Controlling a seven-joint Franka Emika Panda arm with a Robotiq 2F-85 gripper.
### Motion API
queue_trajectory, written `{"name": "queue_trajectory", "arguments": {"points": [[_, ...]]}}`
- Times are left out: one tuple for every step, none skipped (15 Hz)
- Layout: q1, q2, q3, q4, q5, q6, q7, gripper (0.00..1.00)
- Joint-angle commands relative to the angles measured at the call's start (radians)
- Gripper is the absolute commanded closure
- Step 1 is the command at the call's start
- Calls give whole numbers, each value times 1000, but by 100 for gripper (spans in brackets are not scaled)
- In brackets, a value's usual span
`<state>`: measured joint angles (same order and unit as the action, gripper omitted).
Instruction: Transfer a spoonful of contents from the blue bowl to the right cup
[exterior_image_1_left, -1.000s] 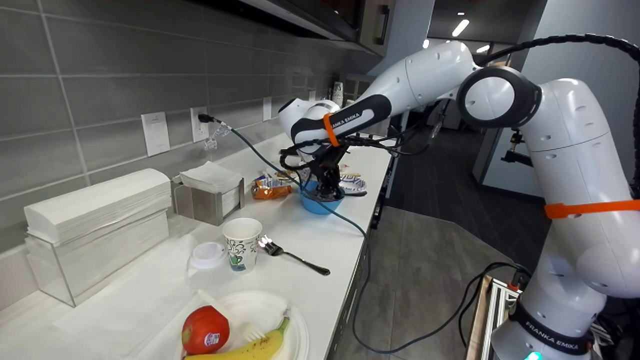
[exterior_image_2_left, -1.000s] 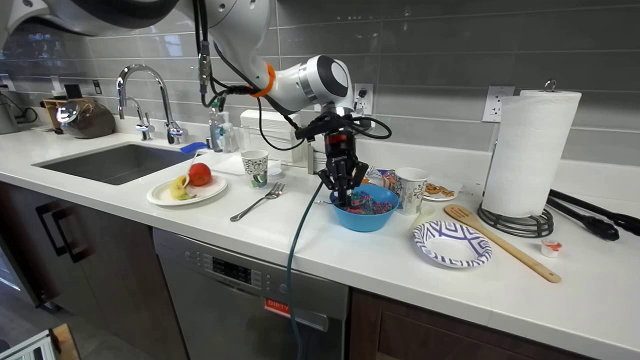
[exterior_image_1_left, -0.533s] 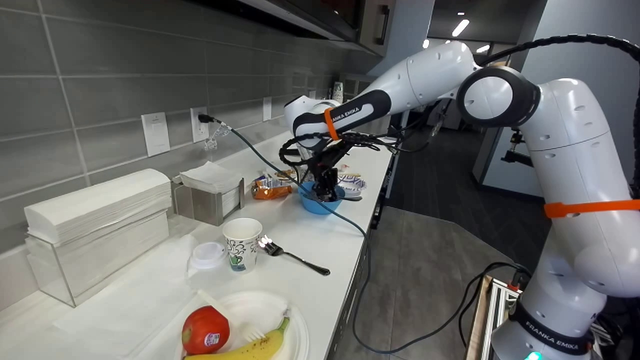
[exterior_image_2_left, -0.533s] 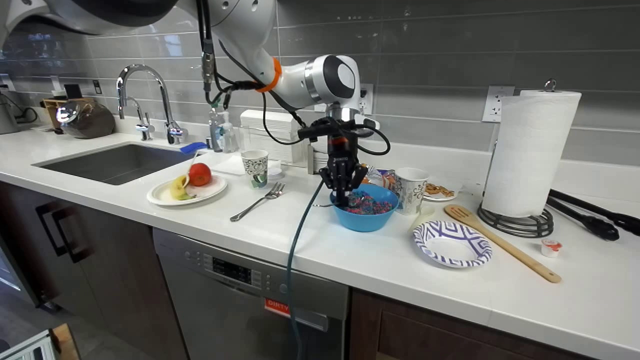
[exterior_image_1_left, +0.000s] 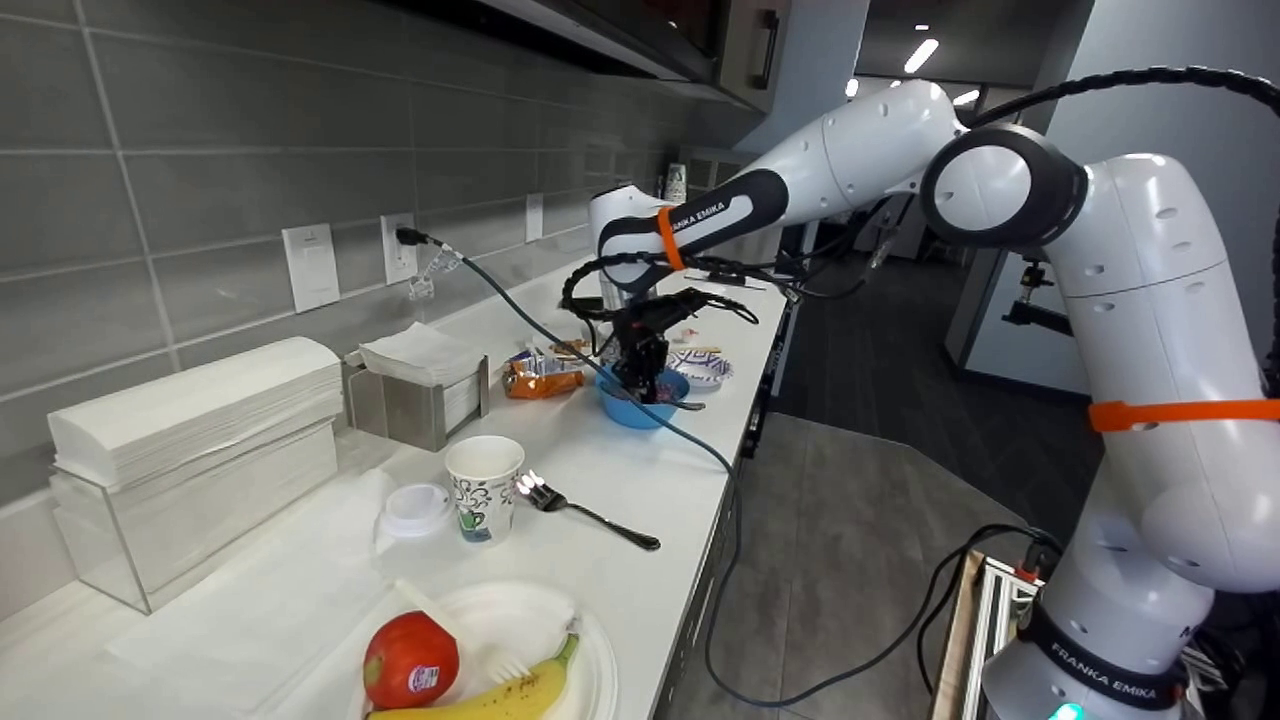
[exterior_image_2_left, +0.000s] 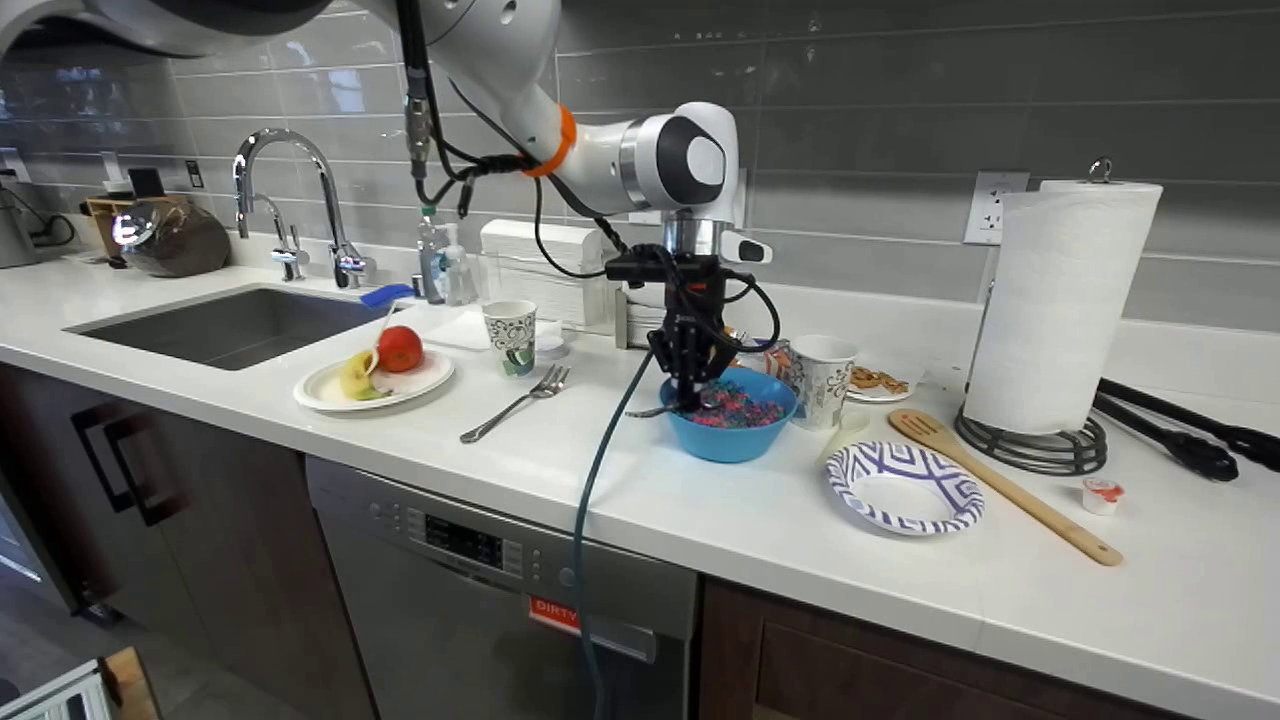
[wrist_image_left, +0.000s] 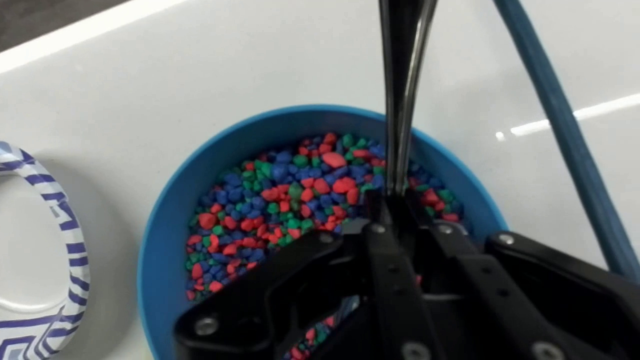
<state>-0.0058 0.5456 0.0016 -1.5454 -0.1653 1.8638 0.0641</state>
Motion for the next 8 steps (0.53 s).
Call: {"name": "queue_trajectory", "arguments": {"points": [[-15,-43,7,-85,73,96,-23,97],[-18,-52,7,-100,84,114,-25,97],[-21,-65,7,-118,96,130,-30,97],[-22,-75,7,-135,104,146,-32,97],[-23,-86,6,-153,110,161,-36,97],[-25,-95,7,-170,121,177,-40,97],[-26,-108,7,-191,128,195,-40,97],[-27,-119,6,-208,133,211,-42,97]]}}
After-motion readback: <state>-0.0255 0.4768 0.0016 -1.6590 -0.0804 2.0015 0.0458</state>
